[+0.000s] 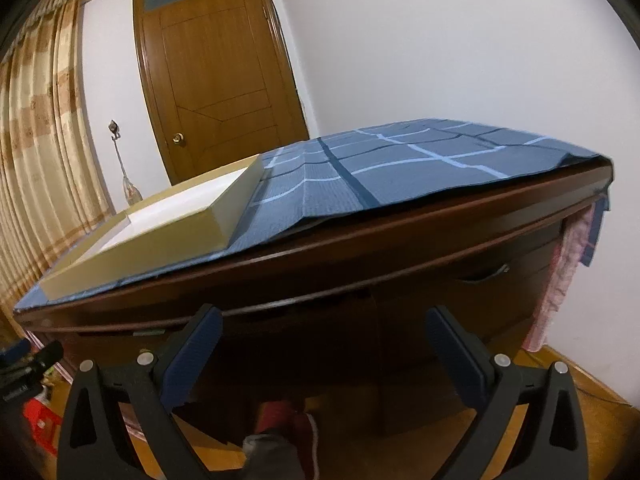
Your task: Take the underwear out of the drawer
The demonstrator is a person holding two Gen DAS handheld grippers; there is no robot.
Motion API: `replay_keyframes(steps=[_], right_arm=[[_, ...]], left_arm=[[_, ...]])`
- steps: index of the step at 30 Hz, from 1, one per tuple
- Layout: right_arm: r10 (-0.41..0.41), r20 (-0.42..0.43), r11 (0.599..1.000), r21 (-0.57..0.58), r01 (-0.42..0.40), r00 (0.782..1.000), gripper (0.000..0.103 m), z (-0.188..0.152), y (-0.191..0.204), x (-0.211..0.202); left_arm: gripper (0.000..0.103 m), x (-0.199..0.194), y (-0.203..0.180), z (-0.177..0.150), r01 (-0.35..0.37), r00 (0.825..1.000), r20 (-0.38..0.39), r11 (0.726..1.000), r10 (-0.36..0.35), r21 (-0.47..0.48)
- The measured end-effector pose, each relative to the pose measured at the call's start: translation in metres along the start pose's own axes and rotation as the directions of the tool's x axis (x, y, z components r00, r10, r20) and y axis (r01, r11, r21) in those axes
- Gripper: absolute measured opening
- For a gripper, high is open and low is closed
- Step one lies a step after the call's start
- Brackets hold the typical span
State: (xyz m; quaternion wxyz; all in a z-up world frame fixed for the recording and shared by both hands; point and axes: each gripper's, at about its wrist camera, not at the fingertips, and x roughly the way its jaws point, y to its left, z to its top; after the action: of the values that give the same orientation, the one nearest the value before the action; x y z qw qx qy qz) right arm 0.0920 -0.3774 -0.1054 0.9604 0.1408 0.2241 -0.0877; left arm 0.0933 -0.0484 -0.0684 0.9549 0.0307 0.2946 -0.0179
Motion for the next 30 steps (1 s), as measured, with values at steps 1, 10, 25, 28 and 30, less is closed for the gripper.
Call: replay_keyframes(steps=[1,10,25,28,30], right_arm=[[0.011,-0.002,1.0,0.003,-0.011,1.0,0.102,0.002,-0.002,0.005],[0.07,-0.064,0.997,-0.02,-0.071,0.996,0.102,0.002,-0.008,0.052],[0.169,-0.112,0.985,-0.019,-0.172,0.979,0.099,0.001,-0.005,0.093],[0.171,-0.121,0.984,-0.037,-0.177,0.978,0.096,0.001,0.002,0.1],[0.171,-0.119,0.983,-0.038,-0.177,0.978,0.096,0.002,0.005,0.102]], left_arm=[[0.102,0.003,-0.002,0.001,-0.003,1.0,0.002,1.0,0.003,0.0],[0.102,0.022,-0.01,-0.001,-0.027,1.0,-0.013,1.0,0.027,-0.006],[0.102,0.041,-0.009,0.0,-0.049,0.998,-0.034,0.999,0.048,-0.022],[0.102,0.043,-0.011,0.001,-0.054,0.998,-0.031,0.998,0.053,-0.017],[0.102,0.044,-0.011,0.001,-0.052,0.998,-0.029,0.999,0.051,-0.017]])
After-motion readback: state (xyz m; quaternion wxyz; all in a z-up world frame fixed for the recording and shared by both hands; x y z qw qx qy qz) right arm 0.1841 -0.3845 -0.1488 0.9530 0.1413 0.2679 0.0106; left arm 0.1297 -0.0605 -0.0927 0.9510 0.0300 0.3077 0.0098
